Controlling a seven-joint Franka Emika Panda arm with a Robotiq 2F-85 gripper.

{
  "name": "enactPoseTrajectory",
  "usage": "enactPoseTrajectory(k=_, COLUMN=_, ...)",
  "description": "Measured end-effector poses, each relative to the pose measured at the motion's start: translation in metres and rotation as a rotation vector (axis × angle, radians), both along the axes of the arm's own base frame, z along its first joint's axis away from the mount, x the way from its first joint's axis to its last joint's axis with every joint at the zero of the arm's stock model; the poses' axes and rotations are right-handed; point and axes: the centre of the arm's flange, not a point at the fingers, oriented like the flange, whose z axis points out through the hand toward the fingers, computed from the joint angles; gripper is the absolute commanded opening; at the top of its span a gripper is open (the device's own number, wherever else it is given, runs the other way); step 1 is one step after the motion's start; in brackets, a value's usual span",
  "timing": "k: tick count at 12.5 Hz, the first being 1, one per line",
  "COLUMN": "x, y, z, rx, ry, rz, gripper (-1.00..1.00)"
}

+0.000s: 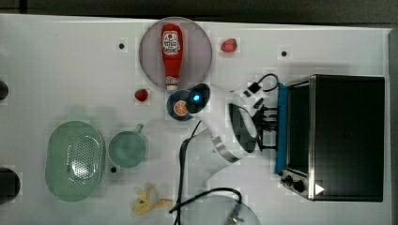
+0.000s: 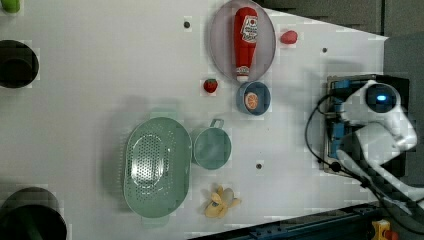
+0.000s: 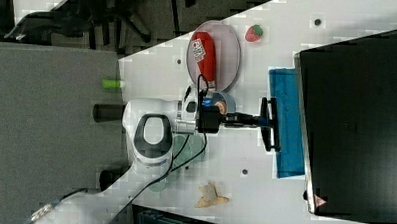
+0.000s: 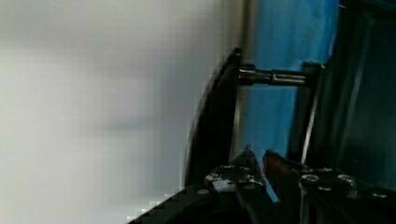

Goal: Flap open oven.

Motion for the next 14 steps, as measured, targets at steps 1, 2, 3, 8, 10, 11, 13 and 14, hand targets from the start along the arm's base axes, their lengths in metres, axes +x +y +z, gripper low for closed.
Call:
enactPoseTrajectory(k=1, x=-0.001, y=0.015, z=-0.018, rx=-0.003, ry=0.017, rz=0.015, gripper=-0.65)
enactPoseTrajectory(k=2, x=-0.004, y=0.028, z=-0.039, rx=-0.009, ry=0.038, rz=0.024, gripper=-0.65)
enactPoseTrajectory(k=3, x=-0.004, y=0.040, z=-0.057, rx=-0.017, ry=0.047, rz=0.037, gripper=-0.65)
enactPoseTrajectory(k=8, x=-0.022, y=0.065, z=-0.124, rx=-0.062, ry=0.073, rz=0.001, gripper=-0.65)
enactPoseTrajectory(k=10, x=-0.018, y=0.065, z=-0.118, rx=-0.061, ry=0.051, rz=-0.023, gripper=-0.65)
enactPoseTrajectory(k=11, x=-0.015, y=0.066, z=-0.110, rx=-0.039, ry=0.032, rz=-0.070, gripper=-0.65)
enactPoseTrajectory(k=13, x=-0.004, y=0.070, z=-0.088, rx=0.059, ry=-0.043, rz=-0.197, gripper=-0.65)
enactPoseTrajectory(k=14, x=0.005, y=0.074, z=-0.070, rx=0.125, ry=-0.100, rz=-0.269, gripper=-0.65)
